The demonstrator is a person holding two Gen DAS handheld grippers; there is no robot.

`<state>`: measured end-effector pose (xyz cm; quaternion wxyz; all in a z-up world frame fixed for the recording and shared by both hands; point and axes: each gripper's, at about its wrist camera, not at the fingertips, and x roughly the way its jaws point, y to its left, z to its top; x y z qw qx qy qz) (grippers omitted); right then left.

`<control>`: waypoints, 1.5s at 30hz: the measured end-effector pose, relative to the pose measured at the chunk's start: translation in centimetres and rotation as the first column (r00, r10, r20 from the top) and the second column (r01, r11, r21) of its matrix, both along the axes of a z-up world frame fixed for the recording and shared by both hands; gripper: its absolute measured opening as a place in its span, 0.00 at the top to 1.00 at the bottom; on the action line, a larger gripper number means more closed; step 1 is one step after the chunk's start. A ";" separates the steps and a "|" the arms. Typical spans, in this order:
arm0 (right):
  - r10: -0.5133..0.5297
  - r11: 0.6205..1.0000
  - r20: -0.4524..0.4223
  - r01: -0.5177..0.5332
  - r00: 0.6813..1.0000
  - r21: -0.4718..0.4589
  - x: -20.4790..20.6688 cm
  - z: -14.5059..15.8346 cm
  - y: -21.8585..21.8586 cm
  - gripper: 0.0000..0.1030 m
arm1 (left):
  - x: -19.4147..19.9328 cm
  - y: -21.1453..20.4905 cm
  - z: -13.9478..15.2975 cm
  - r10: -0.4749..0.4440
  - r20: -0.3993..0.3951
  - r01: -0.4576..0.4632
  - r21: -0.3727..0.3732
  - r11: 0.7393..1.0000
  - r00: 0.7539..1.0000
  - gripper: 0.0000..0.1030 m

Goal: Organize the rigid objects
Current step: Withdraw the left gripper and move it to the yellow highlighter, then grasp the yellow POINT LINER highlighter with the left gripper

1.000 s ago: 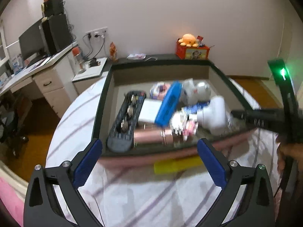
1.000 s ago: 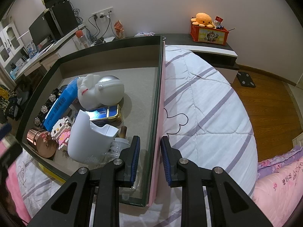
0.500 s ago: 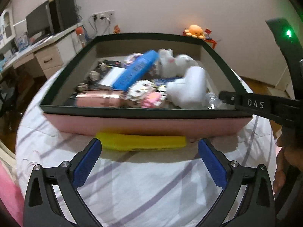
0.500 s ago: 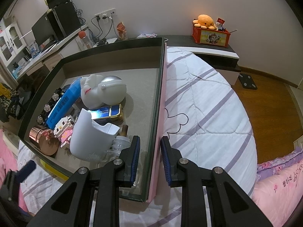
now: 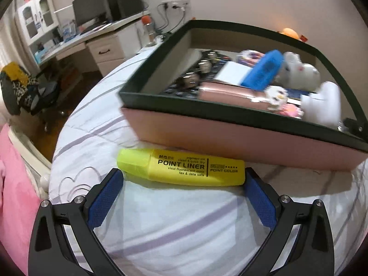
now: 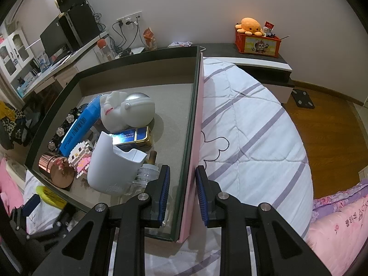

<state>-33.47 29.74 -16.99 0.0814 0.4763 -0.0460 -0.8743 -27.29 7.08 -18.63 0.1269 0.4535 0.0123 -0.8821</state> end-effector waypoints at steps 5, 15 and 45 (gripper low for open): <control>-0.002 1.000 0.001 0.002 1.000 0.011 0.0 0.1 -0.2 0.77 | 0.1 -2.0 0.0 0.037 -0.001 -0.037 -0.009 0.999 0.999 0.00; -0.007 0.999 0.006 0.007 1.000 0.033 0.0 0.2 -0.4 0.77 | 1.0 -5.9 0.2 0.082 0.017 -0.082 0.004 0.997 0.997 0.00; -0.014 0.999 0.008 0.013 1.000 0.053 0.1 0.1 -0.6 0.76 | -0.6 -11.0 -0.3 0.101 0.028 -0.103 0.111 0.988 0.995 0.00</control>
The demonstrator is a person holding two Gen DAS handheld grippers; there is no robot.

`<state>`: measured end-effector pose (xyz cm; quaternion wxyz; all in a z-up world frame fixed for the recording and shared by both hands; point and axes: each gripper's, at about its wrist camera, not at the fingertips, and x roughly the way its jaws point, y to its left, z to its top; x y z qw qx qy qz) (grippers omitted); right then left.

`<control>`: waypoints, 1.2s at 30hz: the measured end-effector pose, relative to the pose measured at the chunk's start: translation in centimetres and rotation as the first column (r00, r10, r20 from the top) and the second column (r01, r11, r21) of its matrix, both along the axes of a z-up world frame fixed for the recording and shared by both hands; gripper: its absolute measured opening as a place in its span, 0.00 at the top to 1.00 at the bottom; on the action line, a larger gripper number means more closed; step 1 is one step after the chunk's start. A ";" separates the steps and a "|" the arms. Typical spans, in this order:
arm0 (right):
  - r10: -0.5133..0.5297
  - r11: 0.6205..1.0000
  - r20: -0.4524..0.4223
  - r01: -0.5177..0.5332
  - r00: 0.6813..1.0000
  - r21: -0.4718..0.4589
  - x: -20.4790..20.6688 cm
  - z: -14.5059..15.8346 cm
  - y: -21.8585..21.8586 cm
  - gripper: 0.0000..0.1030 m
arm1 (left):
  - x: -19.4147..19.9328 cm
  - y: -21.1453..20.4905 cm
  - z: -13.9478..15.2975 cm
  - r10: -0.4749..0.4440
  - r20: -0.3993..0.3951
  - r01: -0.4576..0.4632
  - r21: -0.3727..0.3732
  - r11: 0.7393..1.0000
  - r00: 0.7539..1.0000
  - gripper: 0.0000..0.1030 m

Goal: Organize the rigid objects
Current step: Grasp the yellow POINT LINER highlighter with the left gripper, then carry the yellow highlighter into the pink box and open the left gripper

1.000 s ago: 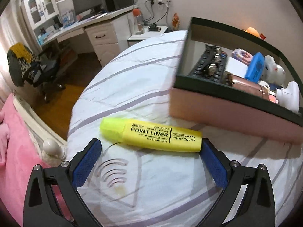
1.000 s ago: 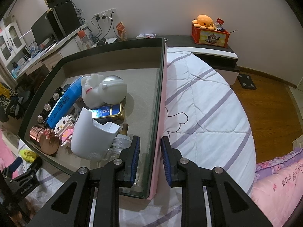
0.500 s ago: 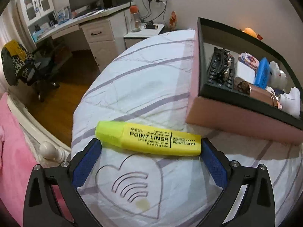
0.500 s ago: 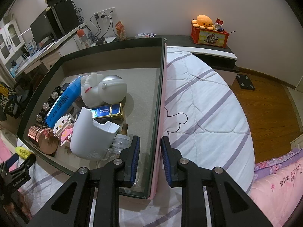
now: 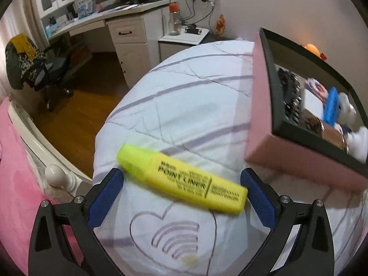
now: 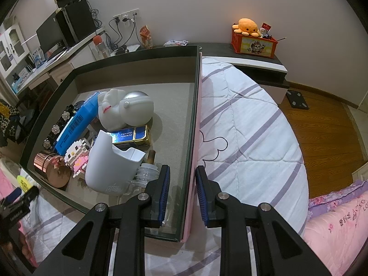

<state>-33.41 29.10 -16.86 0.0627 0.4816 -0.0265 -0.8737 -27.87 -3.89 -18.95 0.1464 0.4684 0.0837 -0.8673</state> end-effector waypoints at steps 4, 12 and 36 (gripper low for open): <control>0.001 1.000 0.000 -0.001 1.000 0.005 0.0 0.0 0.0 0.76 | 0.8 -0.7 0.3 -0.022 -0.032 0.022 0.016 1.000 0.999 0.16; -0.004 1.000 0.000 0.004 1.000 0.006 0.0 0.1 -0.1 0.76 | 2.7 -1.7 1.0 -0.091 -0.054 0.092 0.015 0.996 0.994 0.68; -0.006 1.000 -0.009 0.006 1.000 -0.001 0.2 0.2 0.0 0.80 | -0.4 -1.5 2.3 -0.194 -0.097 0.197 0.013 0.980 0.976 0.75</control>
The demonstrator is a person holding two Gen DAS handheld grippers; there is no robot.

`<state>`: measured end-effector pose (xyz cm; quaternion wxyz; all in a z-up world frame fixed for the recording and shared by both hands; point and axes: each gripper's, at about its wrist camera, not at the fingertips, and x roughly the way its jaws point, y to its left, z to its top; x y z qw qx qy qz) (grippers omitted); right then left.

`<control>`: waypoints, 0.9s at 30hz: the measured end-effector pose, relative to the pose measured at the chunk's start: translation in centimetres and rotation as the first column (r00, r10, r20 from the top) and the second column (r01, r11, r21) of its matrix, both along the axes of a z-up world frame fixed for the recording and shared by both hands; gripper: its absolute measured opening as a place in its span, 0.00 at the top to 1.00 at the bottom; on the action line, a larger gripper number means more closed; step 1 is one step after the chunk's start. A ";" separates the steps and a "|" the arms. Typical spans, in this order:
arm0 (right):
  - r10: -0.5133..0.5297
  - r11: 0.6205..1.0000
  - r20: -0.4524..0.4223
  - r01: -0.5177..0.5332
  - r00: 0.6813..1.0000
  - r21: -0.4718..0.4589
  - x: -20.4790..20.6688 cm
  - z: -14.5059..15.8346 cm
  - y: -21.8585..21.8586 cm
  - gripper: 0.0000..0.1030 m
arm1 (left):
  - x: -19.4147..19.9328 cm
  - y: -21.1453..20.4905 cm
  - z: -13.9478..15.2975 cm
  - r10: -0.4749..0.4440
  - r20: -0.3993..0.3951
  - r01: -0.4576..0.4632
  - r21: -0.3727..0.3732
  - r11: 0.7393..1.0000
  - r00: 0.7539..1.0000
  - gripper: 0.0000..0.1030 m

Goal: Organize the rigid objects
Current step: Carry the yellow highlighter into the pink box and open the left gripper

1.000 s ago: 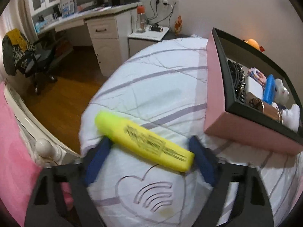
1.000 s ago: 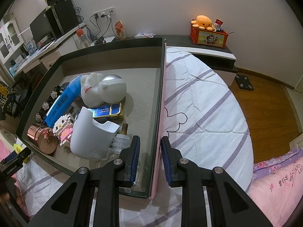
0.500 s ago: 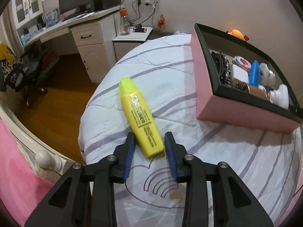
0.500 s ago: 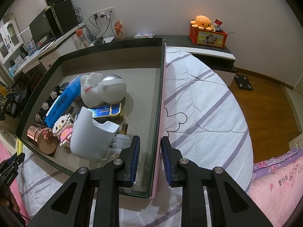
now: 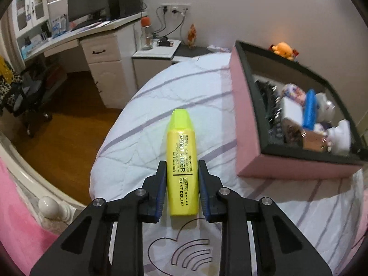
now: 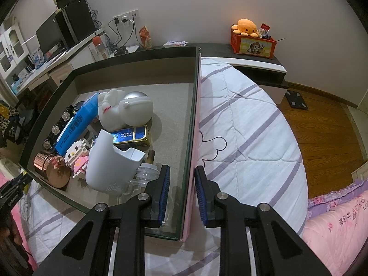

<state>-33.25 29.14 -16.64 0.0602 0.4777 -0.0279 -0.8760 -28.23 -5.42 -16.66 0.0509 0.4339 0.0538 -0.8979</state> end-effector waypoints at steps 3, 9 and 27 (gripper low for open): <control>-0.005 1.000 0.000 0.005 1.000 0.005 0.0 0.0 0.1 0.84 | 0.1 0.5 1.3 -0.025 -0.023 0.025 0.005 1.000 0.999 0.75; -0.008 1.000 -0.001 0.008 1.000 0.014 0.0 0.1 0.1 0.85 | 0.2 2.0 3.9 -0.068 -0.074 0.067 -0.026 0.997 0.995 0.75; -0.024 0.999 -0.009 0.024 1.000 0.028 0.0 0.0 0.1 0.90 | -3.6 12.2 7.9 -0.372 -0.112 0.374 -0.010 0.928 0.921 0.86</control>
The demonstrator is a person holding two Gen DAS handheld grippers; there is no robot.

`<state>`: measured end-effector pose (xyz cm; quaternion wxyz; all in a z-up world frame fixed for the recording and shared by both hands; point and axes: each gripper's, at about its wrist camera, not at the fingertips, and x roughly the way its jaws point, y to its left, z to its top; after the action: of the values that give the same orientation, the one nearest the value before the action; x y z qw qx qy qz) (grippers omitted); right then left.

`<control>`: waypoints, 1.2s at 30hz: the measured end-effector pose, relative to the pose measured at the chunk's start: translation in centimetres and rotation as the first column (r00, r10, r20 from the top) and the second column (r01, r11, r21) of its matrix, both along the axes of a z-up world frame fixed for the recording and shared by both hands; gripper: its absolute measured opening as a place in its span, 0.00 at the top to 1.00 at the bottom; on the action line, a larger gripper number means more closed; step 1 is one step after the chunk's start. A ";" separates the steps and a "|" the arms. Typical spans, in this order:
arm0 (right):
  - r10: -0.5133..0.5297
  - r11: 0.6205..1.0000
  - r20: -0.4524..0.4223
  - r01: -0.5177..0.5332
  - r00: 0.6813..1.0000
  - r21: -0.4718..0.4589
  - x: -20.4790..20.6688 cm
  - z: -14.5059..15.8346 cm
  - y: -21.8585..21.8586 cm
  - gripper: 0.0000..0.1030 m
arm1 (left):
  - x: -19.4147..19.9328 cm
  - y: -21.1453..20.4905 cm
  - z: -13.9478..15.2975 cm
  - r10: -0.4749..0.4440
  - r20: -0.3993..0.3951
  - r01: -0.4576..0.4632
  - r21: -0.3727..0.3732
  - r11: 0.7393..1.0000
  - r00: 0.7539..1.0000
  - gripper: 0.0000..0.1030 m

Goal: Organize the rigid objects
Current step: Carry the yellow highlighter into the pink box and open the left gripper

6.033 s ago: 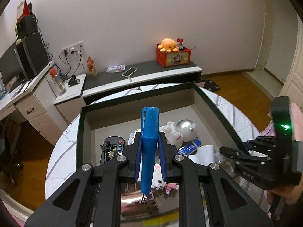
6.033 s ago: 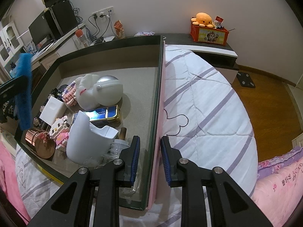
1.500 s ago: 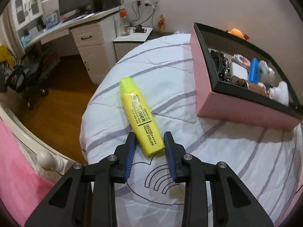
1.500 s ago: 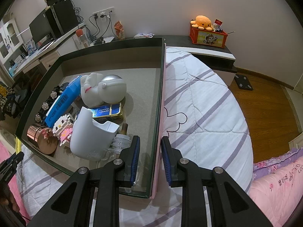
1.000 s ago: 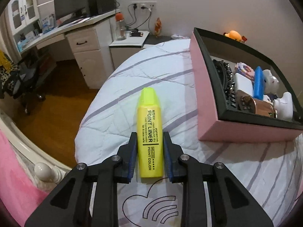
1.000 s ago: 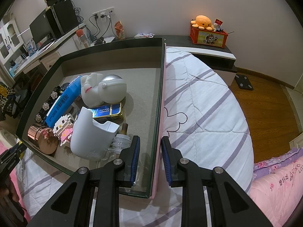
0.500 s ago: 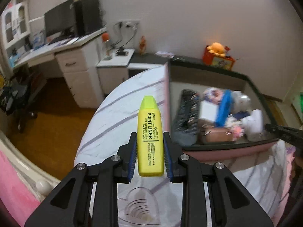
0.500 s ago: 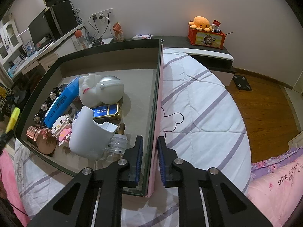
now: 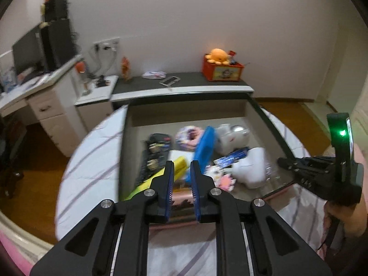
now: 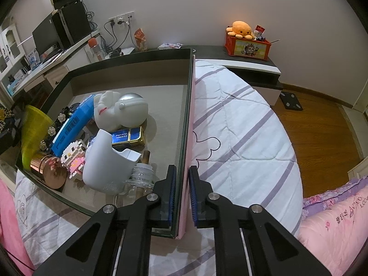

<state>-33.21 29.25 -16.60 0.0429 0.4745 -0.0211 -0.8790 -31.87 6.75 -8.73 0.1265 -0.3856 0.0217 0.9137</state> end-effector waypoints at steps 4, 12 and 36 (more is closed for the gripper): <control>0.000 1.000 0.002 0.000 1.000 0.003 0.0 0.0 0.0 0.90 | -1.3 0.9 -2.0 -0.031 0.063 0.031 0.009 0.999 0.998 0.86; -0.001 1.000 0.004 0.001 1.000 0.007 0.0 0.1 0.0 0.90 | -0.1 -1.1 -1.2 -0.012 0.023 0.012 0.010 1.000 1.000 0.86; -0.039 0.995 -0.023 0.041 0.999 0.094 1.1 2.0 -1.4 0.89 | 1.6 0.3 0.2 -0.027 -0.062 0.028 0.008 1.000 0.998 0.12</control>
<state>-32.09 27.85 -14.63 0.0028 0.4661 0.0114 -0.8846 -30.25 7.09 -8.48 0.1399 -0.3561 0.0270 0.9235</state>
